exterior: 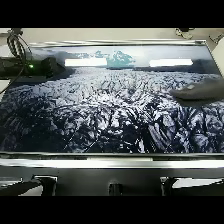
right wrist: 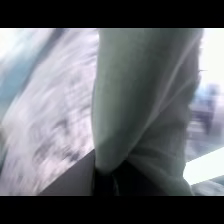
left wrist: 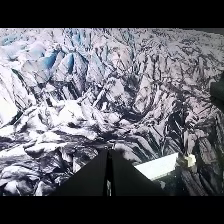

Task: Fold the clothes and pants, and hang the long-sleeved shirts on hangers.

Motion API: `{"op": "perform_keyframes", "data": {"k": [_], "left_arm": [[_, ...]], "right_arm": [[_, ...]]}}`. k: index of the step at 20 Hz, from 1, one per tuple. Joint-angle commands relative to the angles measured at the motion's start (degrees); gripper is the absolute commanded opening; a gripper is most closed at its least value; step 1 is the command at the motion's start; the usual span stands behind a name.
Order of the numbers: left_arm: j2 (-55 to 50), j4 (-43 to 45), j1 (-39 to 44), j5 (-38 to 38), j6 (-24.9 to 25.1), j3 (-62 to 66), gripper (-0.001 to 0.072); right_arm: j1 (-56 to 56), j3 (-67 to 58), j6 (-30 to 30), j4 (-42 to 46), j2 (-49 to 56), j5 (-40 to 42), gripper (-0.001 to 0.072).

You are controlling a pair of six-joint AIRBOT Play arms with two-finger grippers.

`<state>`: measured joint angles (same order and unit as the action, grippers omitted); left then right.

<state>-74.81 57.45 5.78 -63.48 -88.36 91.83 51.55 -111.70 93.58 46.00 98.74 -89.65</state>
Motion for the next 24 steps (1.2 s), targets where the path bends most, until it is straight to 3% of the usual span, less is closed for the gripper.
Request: {"op": "perform_keyframes", "data": {"k": [1,6,13,24], "left_arm": [[0.0,0.0,0.02,-0.17,-0.42,-0.02,0.0023],[0.0,-0.07,0.02,-0.2,-1.03,-0.02,0.0023],[0.0,-0.04,0.04,-0.2,-1.73,-0.02,0.0023],[0.0,0.0,1.68,-0.2,-1.68,-0.02,0.0023]], "right_arm": [[10.16,0.76,4.17,11.82,0.72,-3.54,0.0043],[13.18,13.97,7.02,32.94,-2.23,-4.35,0.0042],[13.25,36.06,10.82,36.85,-12.44,6.6,0.0043],[13.25,43.87,10.8,42.34,-14.34,8.61,0.0045]]}}
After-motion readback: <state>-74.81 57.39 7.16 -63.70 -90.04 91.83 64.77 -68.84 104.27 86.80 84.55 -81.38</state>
